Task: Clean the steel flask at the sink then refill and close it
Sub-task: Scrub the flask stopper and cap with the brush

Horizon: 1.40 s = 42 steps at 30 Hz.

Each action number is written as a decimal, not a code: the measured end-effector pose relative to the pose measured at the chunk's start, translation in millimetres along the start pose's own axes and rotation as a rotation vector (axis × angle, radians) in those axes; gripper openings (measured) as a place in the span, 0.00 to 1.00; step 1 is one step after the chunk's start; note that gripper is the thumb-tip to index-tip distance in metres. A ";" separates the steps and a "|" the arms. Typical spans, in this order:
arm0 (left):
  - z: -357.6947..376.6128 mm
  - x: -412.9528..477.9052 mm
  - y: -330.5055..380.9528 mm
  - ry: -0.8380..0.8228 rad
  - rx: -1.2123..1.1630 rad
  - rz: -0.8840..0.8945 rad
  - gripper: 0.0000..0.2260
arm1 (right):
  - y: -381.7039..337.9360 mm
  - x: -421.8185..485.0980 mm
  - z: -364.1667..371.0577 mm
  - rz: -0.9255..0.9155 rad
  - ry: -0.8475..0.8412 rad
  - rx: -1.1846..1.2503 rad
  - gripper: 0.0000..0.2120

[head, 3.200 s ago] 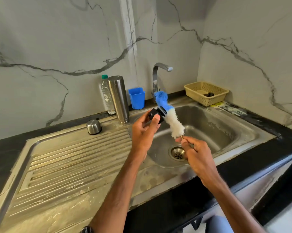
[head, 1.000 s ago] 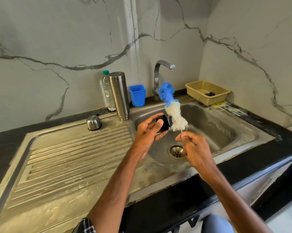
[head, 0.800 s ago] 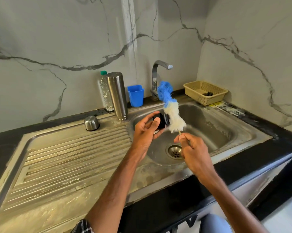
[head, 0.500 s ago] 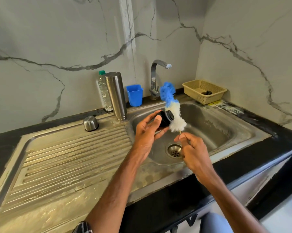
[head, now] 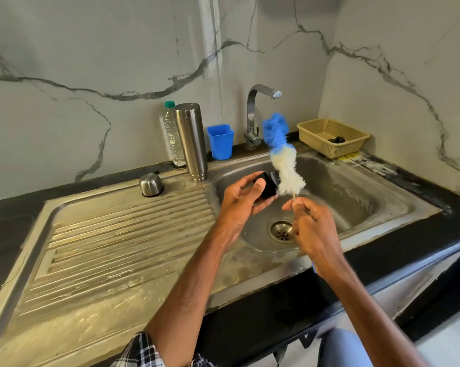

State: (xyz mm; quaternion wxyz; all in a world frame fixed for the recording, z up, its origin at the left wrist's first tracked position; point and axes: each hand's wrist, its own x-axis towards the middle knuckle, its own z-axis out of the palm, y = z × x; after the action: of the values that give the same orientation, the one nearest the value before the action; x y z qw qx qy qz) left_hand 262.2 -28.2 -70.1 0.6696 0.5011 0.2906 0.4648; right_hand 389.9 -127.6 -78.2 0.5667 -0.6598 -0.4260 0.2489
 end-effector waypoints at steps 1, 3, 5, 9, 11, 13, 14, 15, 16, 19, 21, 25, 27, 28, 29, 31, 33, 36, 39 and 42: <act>1.1 -1.9 -1.3 -0.022 0.010 -0.004 0.14 | -0.6 4.2 -1.0 0.016 0.019 0.005 0.15; 1.8 -2.6 -3.4 -0.022 0.015 0.000 0.14 | 0.8 5.5 -1.5 0.016 0.027 0.014 0.15; -1.7 1.1 -3.5 0.032 -0.003 0.010 0.15 | 1.1 -4.5 -0.8 -0.017 -0.018 -0.006 0.15; -6.0 6.0 -3.7 0.123 -0.034 -0.011 0.15 | 8.4 -18.5 -2.1 -0.021 -0.082 -0.014 0.15; -6.5 3.3 -3.4 0.162 -0.076 -0.021 0.13 | 14.3 -17.4 -4.5 0.045 -0.095 0.020 0.16; -7.8 2.6 -0.3 0.173 -0.140 -0.017 0.12 | 17.3 -17.9 -6.7 0.113 -0.098 0.053 0.16; -9.2 2.8 1.9 0.176 -0.183 -0.023 0.13 | 17.8 -18.2 -7.9 0.131 -0.101 0.080 0.16; -10.3 2.9 3.9 0.175 -0.233 -0.041 0.13 | 17.0 -18.2 -9.6 0.136 -0.100 0.105 0.17; -11.0 2.5 5.0 0.168 -0.287 -0.069 0.13 | 16.1 -17.6 -11.1 0.131 -0.094 0.124 0.17; -11.7 -0.3 4.0 0.133 -0.366 -0.138 0.14 | 12.1 -15.4 -12.4 0.121 -0.076 0.187 0.17; -8.8 -2.1 4.4 0.116 -0.363 -0.154 0.13 | 9.4 -14.6 -12.8 0.112 -0.086 0.217 0.16; -3.6 -4.6 10.4 0.131 -0.391 -0.171 0.11 | 7.3 -16.8 -14.0 0.072 -0.120 0.248 0.19; -4.7 -3.0 11.2 0.129 -0.427 -0.188 0.12 | 7.1 -17.7 -12.9 0.045 -0.133 0.256 0.19; -5.1 -2.5 10.6 0.118 -0.448 -0.200 0.14 | 7.2 -17.7 -11.9 0.030 -0.141 0.259 0.18; -5.0 -2.8 10.4 0.094 -0.466 -0.213 0.17 | 7.3 -17.2 -11.1 0.019 -0.146 0.259 0.16; -5.5 -3.5 9.0 0.021 -0.458 -0.233 0.22 | 7.1 -15.5 -9.9 0.012 -0.154 0.275 0.14; -5.7 -4.3 9.7 -0.019 -0.445 -0.229 0.23 | 5.9 -12.4 -10.2 0.023 -0.166 0.323 0.12; -6.9 -2.5 11.9 0.013 -0.439 -0.180 0.20 | 4.0 -4.3 -13.1 0.073 -0.166 0.347 0.12; -8.2 -0.6 12.6 0.042 -0.388 -0.157 0.17 | 5.0 2.4 -16.9 0.111 -0.157 0.326 0.13; -10.1 0.6 11.3 0.046 -0.327 -0.167 0.16 | 8.6 4.8 -19.3 0.132 -0.138 0.323 0.15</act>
State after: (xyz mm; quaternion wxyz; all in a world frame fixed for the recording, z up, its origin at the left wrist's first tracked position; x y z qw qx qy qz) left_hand 250.0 -22.8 -62.7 0.7718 0.3488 0.2668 0.4599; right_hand 410.5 -133.7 -81.3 0.6173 -0.5681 -0.3742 0.3953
